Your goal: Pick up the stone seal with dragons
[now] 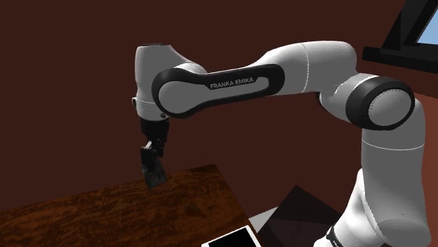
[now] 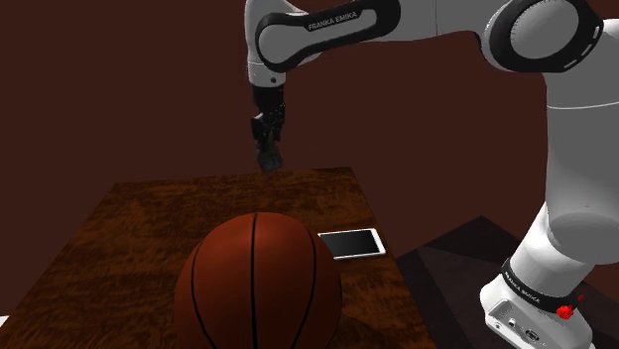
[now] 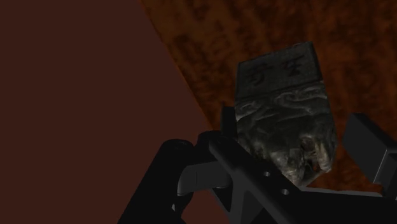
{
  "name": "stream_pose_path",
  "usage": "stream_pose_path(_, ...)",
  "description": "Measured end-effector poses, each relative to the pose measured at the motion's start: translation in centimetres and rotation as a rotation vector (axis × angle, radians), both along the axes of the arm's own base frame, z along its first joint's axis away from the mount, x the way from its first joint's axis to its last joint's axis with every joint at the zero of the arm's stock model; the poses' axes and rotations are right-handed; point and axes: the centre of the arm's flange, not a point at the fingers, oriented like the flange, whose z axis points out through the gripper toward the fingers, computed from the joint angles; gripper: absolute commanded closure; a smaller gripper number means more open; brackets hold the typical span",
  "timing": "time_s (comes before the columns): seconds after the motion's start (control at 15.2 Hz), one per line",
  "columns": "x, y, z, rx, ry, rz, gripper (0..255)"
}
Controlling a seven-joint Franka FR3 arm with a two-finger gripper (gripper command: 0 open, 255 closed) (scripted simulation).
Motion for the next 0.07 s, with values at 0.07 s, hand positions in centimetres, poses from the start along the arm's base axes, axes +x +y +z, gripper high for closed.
stream_pose_path(0.07,-0.01,-0.02,0.35,0.0,0.0,0.0,255)
